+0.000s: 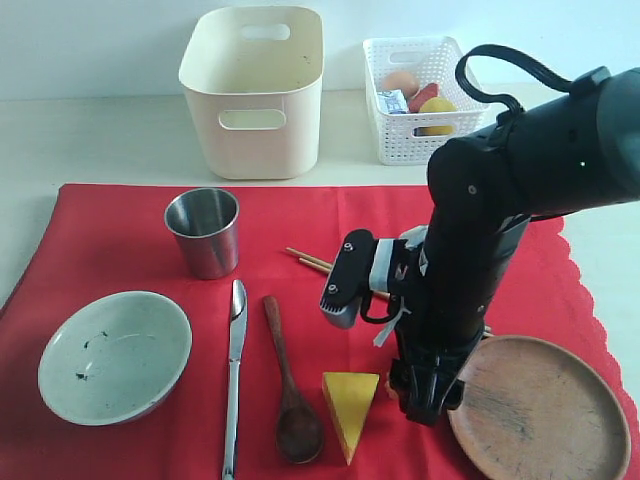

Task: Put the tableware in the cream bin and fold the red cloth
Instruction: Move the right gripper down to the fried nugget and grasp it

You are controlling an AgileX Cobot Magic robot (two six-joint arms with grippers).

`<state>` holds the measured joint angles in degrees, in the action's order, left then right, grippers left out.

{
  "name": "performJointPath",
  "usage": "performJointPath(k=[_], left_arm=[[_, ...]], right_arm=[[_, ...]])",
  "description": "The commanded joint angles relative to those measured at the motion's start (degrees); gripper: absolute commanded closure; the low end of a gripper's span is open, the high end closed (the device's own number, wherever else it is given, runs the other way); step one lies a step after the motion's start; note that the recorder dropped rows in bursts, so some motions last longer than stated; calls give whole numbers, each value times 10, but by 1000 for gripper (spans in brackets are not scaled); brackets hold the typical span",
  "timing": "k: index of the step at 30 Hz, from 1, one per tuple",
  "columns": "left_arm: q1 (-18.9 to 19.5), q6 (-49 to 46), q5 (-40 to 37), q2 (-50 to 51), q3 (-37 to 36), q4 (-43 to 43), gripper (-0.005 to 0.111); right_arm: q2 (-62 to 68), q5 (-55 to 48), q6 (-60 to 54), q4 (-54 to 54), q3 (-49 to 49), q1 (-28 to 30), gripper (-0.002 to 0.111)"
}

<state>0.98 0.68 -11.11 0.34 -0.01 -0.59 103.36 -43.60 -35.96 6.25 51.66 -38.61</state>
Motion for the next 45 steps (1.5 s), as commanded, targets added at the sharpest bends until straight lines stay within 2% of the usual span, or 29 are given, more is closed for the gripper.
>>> performJointPath(k=[1,15,17,21,26,32,37,42,45], left_arm=[[-3,0,-2,-3,0,0,104],[-3,0,-2,-3,0,0,104],[-3,0,-2,-3,0,0,104],[-3,0,-2,-3,0,0,104],[-3,0,-2,-3,0,0,104],[-3,0,-2,-3,0,0,104],[-3,0,-2,-3,0,0,104],[-3,0,-2,-3,0,0,104],[-3,0,-2,-3,0,0,104]], right_arm=[[15,18,1,-7,-3,0,38],[29,44,1,6,-3,0,39],[29,43,1,7,-3,0,47],[28,-19,1,7,17,0,77],[26,-109,1,4,52,0,94],[26,-166,23,-28,90,0,95],[26,-166,81,-103,117,0,95],[26,-165,92,-170,144,1,95],[26,-159,92,-200,160,3,100]])
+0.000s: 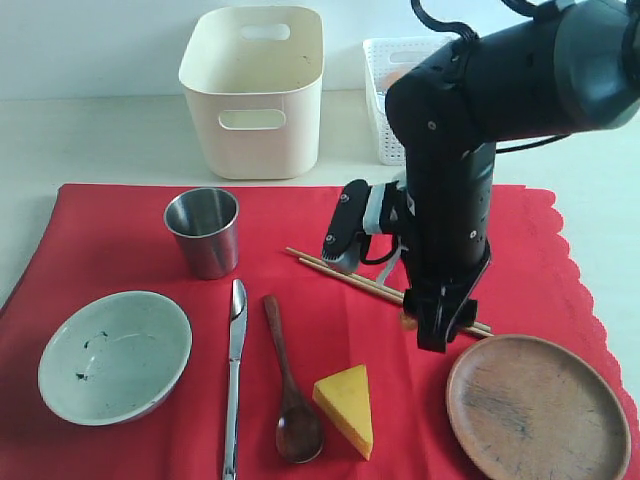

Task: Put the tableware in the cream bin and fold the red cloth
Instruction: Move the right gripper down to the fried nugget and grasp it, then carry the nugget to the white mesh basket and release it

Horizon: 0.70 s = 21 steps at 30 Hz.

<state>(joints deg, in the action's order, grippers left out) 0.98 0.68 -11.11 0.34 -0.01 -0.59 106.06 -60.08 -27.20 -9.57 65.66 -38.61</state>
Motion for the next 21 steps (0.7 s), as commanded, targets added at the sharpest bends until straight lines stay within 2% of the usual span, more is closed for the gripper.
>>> performJointPath(k=[1,2,10,21], left_arm=[[-3,0,-2,-3,0,0,104],[-3,0,-2,-3,0,0,104],[-3,0,-2,-3,0,0,104],[-3,0,-2,-3,0,0,104]], right_arm=[[-1,12,4,-45,28,7,105],[-1,20,5,-45,33,11,108],[-1,97,8,-42,73,81,108],[-1,316,126,-41,84,174,108]])
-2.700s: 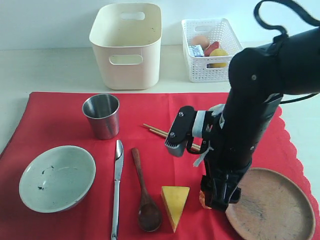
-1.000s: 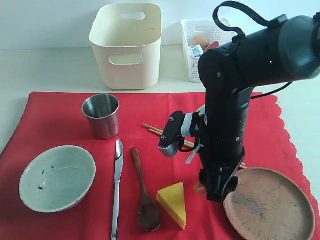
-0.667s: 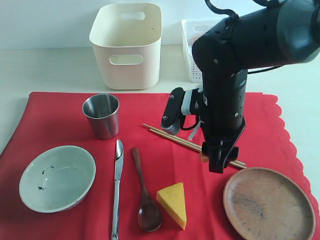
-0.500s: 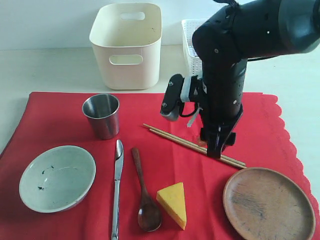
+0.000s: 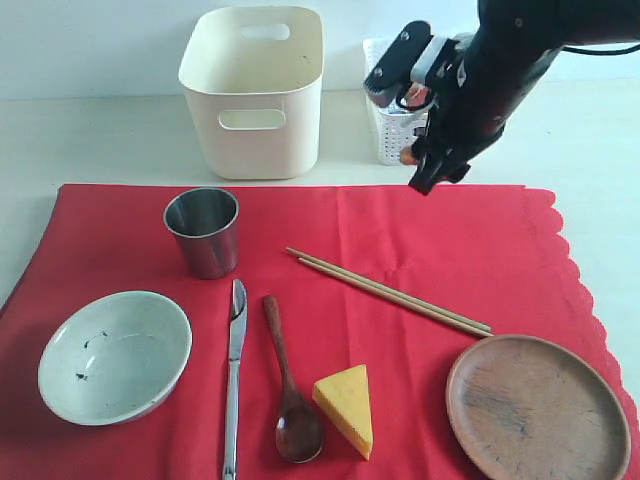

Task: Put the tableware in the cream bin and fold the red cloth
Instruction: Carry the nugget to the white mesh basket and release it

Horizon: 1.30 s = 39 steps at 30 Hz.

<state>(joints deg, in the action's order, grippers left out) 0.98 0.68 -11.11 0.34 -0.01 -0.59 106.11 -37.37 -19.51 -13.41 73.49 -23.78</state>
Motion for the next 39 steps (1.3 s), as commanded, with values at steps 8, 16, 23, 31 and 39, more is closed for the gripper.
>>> performJointPath(k=[8,16,23,31,39], left_arm=[[-3,0,-2,-3,0,0,104],[-3,0,-2,-3,0,0,104],[-3,0,-2,-3,0,0,104],[-3,0,-2,-3,0,0,104],[-3,0,-2,-3,0,0,104]], right_arm=[[6,277,127,-2,6,53,108],[56,420,137,22,10,75,108],[114,436,137,74,45,95,108],[165,439,173,74,76,95,108],[176,449,176,74,76,95,66]])
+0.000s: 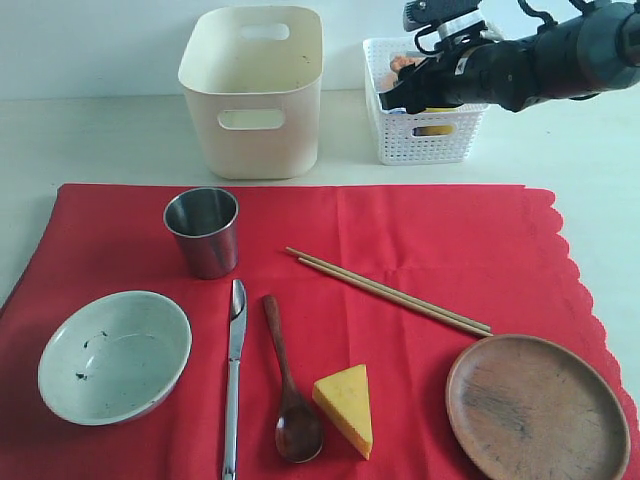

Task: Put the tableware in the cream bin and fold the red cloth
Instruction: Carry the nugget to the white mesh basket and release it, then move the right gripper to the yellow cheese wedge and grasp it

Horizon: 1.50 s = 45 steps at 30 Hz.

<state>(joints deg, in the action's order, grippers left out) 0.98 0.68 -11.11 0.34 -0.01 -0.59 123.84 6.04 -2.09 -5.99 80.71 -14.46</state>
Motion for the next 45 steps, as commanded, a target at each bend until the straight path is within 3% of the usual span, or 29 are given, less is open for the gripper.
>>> performJointPath(k=[1,6,22,36,45], left_arm=[[-3,0,-2,-3,0,0,104],[-3,0,-2,-3,0,0,104],[-3,0,-2,-3,0,0,104],[-3,0,-2,-3,0,0,104],[-3,0,-2,-3,0,0,104]], right_arm=[[-1,16,2,0,4,2,59],[-1,19,2,0,4,2,46],[-4,-2,2,0,4,2,46],[-124,-224,2,0,4,2,65],[-210,-372,2,17,1,1,95]])
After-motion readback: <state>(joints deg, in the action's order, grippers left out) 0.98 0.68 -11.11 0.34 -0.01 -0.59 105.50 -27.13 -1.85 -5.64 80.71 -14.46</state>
